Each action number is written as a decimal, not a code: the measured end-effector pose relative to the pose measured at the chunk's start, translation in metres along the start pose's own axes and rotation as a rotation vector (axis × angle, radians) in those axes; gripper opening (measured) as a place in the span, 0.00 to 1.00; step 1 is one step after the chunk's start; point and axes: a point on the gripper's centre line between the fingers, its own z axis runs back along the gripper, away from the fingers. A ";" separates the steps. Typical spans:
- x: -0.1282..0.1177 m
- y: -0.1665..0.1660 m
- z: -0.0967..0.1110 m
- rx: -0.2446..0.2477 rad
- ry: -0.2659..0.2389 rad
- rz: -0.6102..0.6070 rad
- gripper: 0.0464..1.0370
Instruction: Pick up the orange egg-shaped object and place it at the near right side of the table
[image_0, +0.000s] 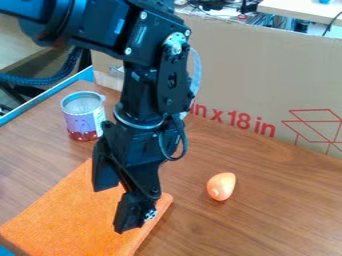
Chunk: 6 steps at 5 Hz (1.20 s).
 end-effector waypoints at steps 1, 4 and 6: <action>-0.001 -0.001 -0.003 -0.004 0.015 -0.002 0.96; 0.072 0.003 0.017 -0.080 -0.113 0.028 0.96; 0.118 0.005 -0.001 -0.145 -0.145 0.036 0.96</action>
